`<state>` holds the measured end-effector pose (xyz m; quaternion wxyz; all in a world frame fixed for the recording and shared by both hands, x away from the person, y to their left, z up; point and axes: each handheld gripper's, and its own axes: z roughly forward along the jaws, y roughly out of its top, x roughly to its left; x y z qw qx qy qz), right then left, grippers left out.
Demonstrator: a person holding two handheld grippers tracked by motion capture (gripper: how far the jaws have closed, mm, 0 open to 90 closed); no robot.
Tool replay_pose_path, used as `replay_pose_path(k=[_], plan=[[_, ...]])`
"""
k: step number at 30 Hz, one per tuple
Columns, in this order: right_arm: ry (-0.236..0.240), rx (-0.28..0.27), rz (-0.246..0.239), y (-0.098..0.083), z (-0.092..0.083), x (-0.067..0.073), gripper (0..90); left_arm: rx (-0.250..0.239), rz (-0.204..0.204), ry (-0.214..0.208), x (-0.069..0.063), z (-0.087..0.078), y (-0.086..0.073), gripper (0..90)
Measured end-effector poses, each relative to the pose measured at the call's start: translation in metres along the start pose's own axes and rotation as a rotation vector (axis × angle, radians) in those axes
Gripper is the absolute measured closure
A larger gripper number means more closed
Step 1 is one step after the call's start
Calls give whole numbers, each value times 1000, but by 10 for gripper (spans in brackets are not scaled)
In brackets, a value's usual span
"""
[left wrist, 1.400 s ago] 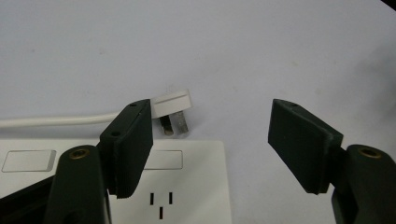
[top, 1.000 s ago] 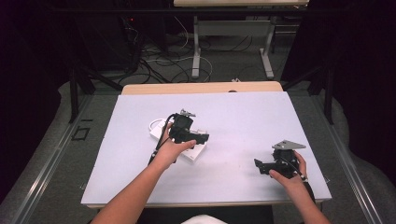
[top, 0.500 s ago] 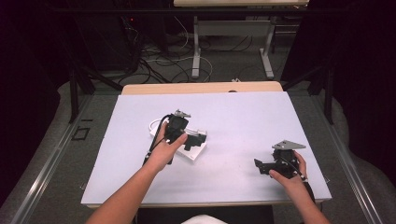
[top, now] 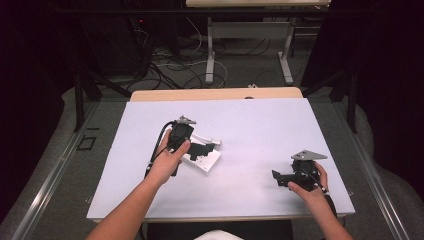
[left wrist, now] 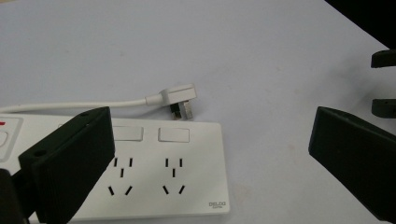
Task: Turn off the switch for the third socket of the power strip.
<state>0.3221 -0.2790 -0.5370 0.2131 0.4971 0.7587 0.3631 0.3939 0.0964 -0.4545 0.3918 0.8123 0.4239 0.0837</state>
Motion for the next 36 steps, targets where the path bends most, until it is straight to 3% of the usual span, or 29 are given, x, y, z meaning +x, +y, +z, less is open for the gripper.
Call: replay_pose_path(k=[11,22,36], plan=[[-3,-6,1,0,0,0,47,-11,-5,11,4,-18,-4,2],[1,-3,-5,0,0,1,24,-19,-21,54,21,-41,-19,3],[17,1,-3,1,0,2,0,-74,-112,94,46,-73,-41,7]])
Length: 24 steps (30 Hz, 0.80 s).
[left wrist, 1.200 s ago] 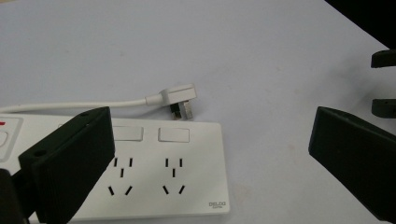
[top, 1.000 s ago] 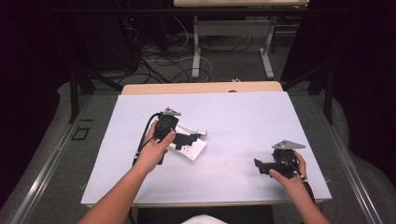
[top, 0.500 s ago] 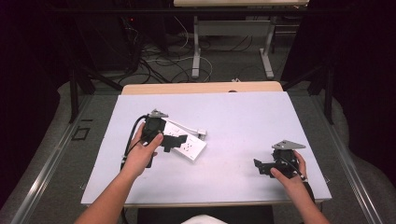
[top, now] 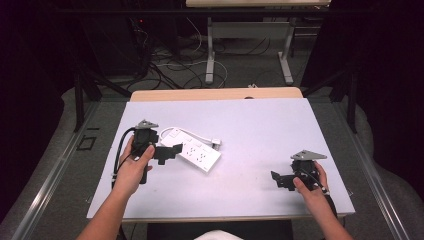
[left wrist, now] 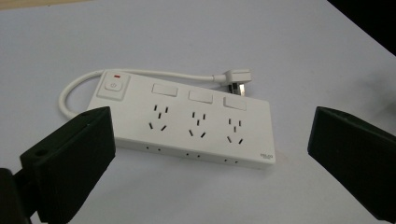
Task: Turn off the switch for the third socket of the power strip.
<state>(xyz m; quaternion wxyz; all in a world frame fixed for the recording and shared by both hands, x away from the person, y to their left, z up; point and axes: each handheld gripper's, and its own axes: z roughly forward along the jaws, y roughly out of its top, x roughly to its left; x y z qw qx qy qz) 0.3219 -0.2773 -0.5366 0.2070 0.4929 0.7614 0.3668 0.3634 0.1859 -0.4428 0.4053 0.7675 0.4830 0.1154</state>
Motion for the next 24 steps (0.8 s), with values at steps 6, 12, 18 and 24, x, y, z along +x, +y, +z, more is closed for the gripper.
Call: replay_pose_path(k=[6,12,18,24], plan=[[0,0,3,0,0,-1,0,-10,-43,18,13,-9,-10,8],[-1,1,4,0,0,-1,0,-39,-69,66,27,-15,-23,9],[-3,3,9,0,0,-2,0,-51,-105,86,38,-19,-34,9],[-9,5,10,0,0,-2,0,-52,-129,113,48,-20,-46,9]])
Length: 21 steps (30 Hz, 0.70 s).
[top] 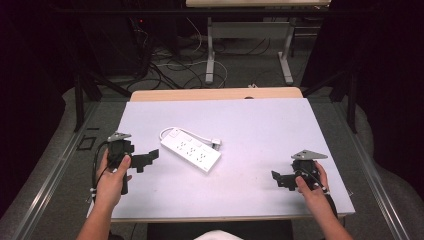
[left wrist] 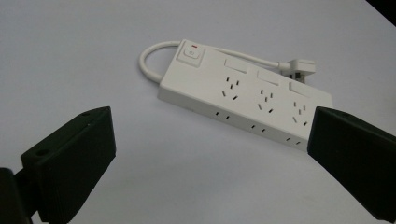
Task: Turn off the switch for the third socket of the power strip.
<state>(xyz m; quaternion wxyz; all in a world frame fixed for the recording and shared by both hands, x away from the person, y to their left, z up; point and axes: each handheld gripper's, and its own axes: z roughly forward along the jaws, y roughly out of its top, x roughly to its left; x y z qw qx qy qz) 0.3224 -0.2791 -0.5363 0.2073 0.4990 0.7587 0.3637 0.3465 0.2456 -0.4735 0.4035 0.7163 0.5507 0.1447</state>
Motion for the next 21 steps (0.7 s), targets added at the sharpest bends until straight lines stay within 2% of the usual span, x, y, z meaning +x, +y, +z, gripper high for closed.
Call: replay_pose_path(k=[12,14,15,17,18,20,21], plan=[[0,-1,0,0,0,-1,0,1,-54,20,18,4,-21,13],[2,-1,0,0,0,-1,0,15,-56,13,21,4,-24,14],[1,-1,0,0,0,-1,0,3,-56,22,22,6,-27,14],[0,0,1,0,0,-1,0,23,-51,22,25,6,-30,14],[0,0,1,0,0,-1,0,4,-54,35,26,8,-32,14],[0,0,1,0,0,-1,0,20,-49,42,29,9,-36,14],[0,0,1,0,0,-1,0,8,-46,47,30,11,-38,14]])
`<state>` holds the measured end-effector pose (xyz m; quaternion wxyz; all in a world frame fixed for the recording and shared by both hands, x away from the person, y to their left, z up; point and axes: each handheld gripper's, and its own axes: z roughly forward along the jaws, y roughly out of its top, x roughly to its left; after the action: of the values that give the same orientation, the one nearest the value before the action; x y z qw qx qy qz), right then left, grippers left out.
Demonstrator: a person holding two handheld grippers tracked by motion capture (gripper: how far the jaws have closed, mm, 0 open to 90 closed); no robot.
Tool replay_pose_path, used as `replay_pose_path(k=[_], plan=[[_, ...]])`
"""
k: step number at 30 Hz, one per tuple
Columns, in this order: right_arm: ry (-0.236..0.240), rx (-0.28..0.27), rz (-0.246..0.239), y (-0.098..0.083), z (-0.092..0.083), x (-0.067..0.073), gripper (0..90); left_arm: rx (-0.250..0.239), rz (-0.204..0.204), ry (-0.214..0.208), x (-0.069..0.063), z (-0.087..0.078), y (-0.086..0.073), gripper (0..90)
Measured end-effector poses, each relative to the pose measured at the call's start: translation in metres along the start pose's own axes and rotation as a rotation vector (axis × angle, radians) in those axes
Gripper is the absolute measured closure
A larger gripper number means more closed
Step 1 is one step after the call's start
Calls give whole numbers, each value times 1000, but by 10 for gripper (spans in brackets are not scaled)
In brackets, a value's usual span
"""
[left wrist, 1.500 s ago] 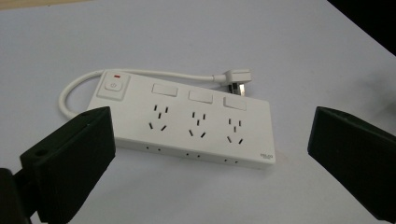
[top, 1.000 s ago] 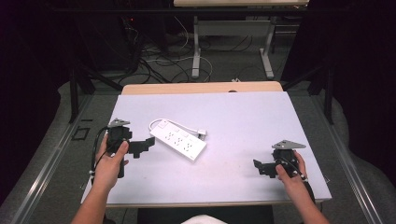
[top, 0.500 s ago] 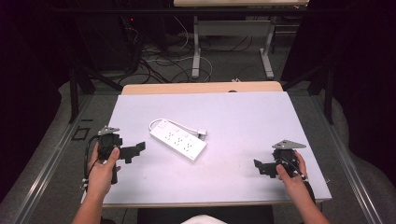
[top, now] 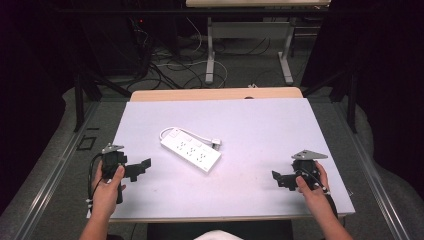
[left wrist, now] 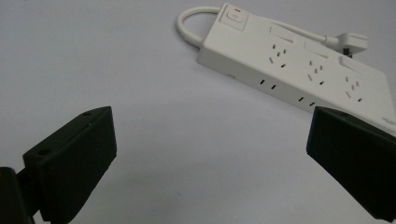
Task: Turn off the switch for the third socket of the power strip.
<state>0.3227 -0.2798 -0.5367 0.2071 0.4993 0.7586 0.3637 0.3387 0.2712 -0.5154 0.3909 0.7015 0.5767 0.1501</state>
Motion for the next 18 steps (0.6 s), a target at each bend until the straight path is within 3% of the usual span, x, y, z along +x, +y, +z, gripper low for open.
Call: replay_pose_path(k=[13,18], plan=[[-1,5,-5,-1,1,-1,0,-18,-16,5,8,8,-11,23],[-1,8,-6,-1,2,-1,0,-1,-21,0,10,11,-15,25]])
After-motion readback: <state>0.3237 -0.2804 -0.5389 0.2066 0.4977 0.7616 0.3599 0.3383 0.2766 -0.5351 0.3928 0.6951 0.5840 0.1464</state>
